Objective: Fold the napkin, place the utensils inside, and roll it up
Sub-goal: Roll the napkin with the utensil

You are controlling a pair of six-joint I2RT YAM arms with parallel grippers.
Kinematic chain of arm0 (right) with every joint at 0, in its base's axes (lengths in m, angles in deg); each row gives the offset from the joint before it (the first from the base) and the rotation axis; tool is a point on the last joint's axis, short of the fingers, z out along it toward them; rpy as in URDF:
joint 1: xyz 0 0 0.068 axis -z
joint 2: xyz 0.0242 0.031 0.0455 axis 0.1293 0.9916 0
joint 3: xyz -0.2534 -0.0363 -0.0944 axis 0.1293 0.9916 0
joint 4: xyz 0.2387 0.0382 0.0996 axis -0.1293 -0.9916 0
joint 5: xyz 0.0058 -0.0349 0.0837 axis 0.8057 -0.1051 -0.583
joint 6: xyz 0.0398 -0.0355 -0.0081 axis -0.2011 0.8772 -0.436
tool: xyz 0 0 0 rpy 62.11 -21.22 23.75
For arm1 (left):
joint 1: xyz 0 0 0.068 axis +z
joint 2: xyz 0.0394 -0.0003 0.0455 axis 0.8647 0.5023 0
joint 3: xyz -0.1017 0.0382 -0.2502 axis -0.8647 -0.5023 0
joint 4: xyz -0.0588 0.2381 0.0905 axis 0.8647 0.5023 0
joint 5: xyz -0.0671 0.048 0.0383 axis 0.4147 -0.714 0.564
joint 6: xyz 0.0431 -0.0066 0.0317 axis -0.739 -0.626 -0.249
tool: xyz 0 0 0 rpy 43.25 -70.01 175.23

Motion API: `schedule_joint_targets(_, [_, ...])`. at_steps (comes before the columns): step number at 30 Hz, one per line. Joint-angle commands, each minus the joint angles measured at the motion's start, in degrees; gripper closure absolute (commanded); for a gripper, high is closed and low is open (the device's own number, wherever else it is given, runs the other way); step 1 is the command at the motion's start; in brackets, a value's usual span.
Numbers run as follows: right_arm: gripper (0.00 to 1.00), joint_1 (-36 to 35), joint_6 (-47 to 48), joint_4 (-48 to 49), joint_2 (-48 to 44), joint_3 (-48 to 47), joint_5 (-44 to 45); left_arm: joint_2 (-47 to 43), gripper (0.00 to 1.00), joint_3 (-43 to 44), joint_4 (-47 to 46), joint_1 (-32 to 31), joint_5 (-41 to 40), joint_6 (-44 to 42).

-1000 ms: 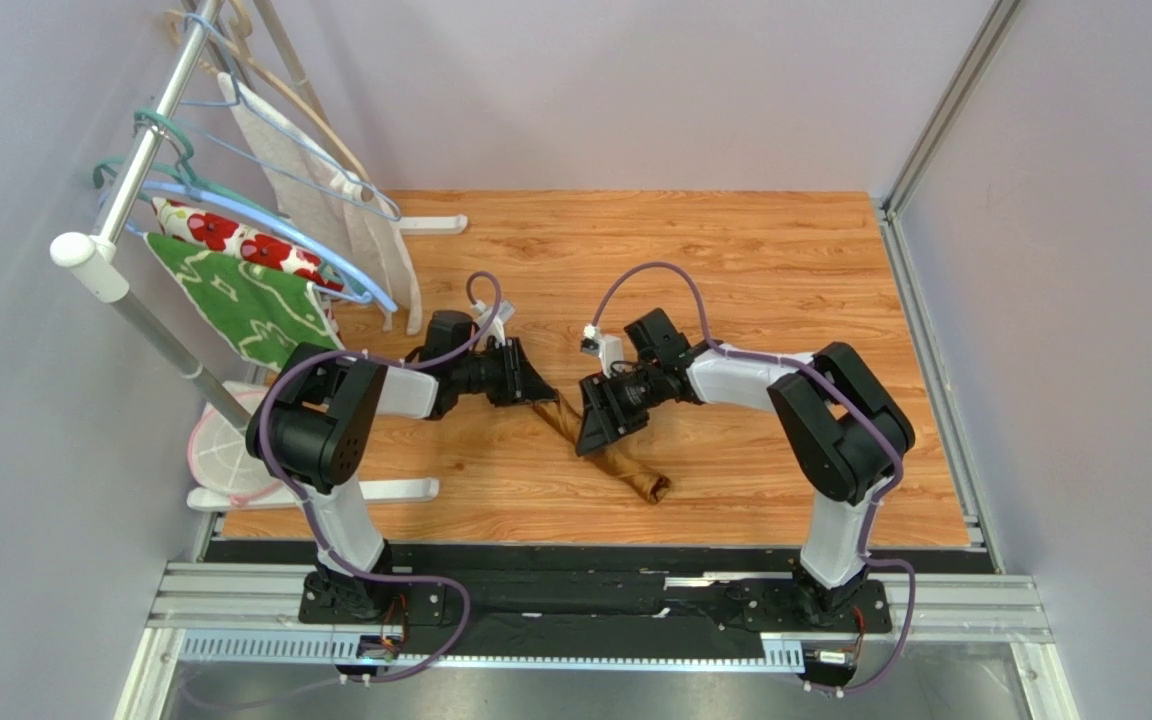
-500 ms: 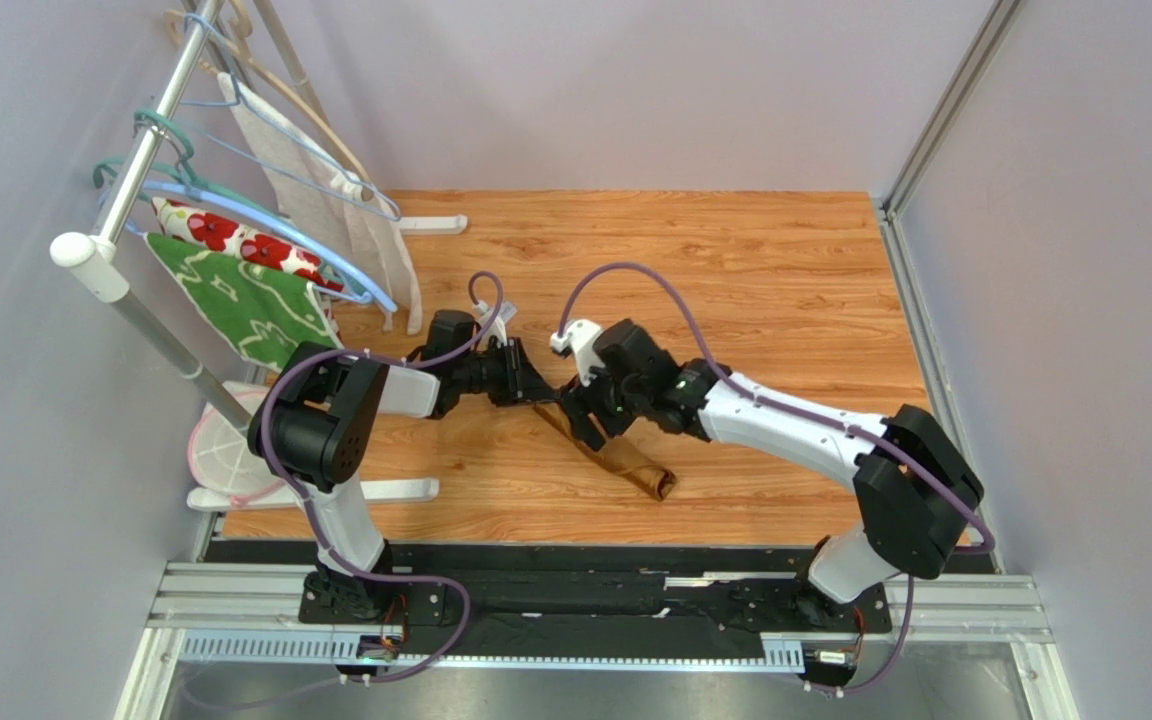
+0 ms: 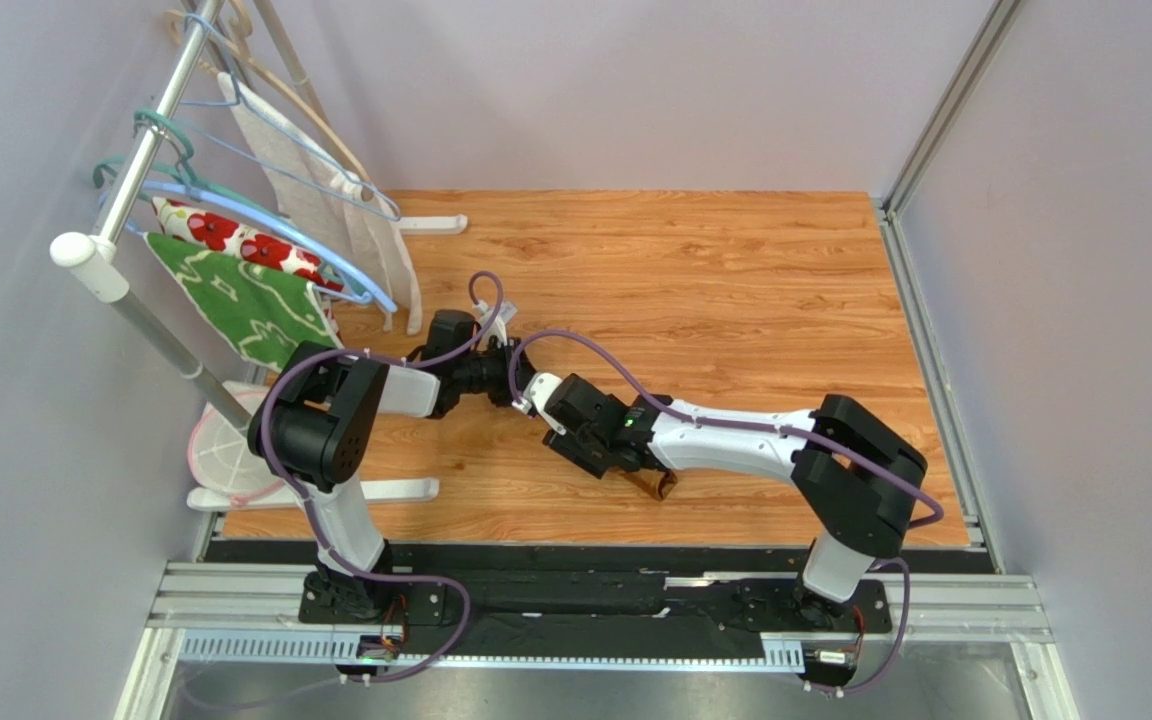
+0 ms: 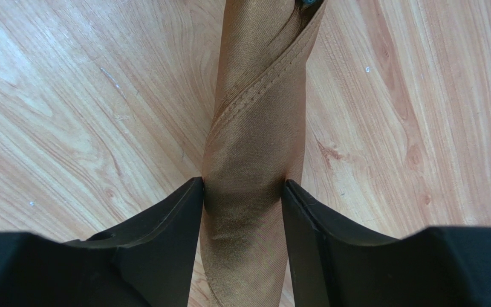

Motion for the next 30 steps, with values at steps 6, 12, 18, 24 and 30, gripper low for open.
schedule_joint_targets(6, [0.55,-0.6,2.4,1.8,2.8,0.0,3.3,-0.3,0.77,1.4,-0.6,-0.3,0.9,-1.2])
schedule_joint_targets(12, [0.58,-0.6,2.0,2.5,4.0,0.3,2.4,-0.6,0.75,1.4,-0.6,-0.3,0.9,-1.1])
schedule_joint_targets(18, [0.67,-0.5,-0.4,2.1,7.4,-0.4,0.7,-3.7,0.44,0.7,1.0,-0.3,-1.5,-2.1])
schedule_joint_targets(24, [0.72,2.9,-5.8,-1.8,9.5,-2.1,0.5,-11.1,0.32,-2.2,4.2,1.4,-9.5,-3.4])
schedule_joint_targets(30, [0.74,9.7,-13.9,-4.1,9.1,-0.1,-0.7,-16.3,0.28,-4.2,7.2,2.6,-17.4,-4.0])
